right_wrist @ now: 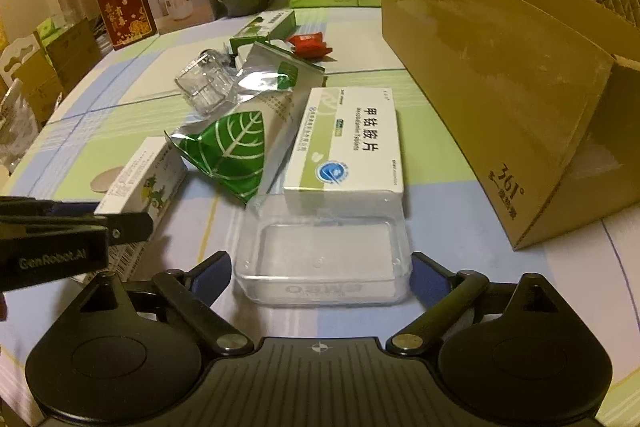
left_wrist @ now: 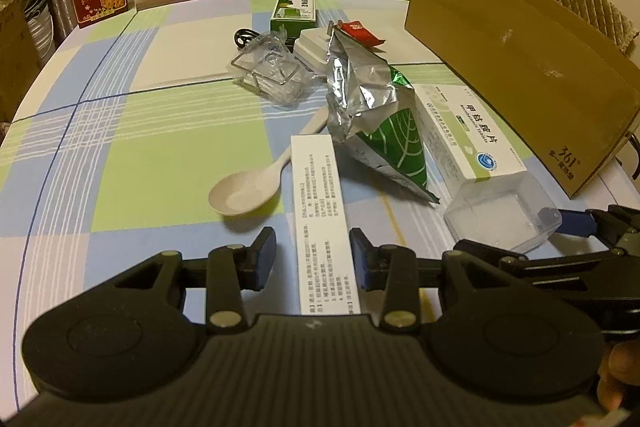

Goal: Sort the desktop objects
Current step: 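Lift the white box with the left tool and carry it toward the cardboard box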

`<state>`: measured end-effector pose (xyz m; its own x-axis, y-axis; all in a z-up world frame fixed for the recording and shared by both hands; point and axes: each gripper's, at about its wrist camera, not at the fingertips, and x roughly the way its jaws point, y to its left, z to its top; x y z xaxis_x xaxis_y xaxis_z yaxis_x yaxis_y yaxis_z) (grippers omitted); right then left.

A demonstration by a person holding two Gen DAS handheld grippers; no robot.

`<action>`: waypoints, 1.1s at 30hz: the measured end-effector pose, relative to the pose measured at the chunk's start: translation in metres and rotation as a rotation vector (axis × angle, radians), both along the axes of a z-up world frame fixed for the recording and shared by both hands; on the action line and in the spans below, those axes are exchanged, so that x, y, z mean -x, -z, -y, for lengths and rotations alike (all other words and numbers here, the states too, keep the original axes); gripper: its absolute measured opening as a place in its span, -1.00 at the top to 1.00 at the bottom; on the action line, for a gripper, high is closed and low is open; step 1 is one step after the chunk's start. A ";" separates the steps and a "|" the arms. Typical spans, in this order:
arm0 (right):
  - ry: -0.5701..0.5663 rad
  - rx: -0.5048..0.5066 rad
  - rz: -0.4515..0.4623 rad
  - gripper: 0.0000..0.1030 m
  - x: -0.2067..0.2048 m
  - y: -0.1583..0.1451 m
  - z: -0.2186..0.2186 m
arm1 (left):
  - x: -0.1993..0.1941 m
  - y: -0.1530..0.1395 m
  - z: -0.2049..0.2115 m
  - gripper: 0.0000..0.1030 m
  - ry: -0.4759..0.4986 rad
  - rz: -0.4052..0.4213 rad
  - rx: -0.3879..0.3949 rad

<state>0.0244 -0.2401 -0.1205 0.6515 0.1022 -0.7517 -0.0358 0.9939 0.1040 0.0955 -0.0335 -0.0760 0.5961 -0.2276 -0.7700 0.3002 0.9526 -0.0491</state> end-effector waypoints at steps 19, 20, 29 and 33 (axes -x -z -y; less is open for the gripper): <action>-0.021 0.022 0.106 -0.61 0.013 -0.029 -0.009 | 0.014 -0.016 0.001 0.59 -0.004 0.041 -0.041; -0.023 0.024 0.120 -0.61 0.015 -0.035 -0.008 | 0.015 -0.021 0.001 0.59 -0.005 0.046 -0.041; 0.070 0.036 0.330 -0.62 0.016 -0.149 0.066 | 0.012 -0.099 0.050 0.59 0.040 0.150 0.055; 0.162 0.056 0.309 -0.62 -0.006 -0.168 0.133 | -0.004 -0.128 0.110 0.59 0.125 0.185 0.117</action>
<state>0.0308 -0.3728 0.0478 0.8533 -0.0567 -0.5183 0.1011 0.9932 0.0579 0.0993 -0.1438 0.0525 0.6859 -0.3899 -0.6144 0.4299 0.8984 -0.0901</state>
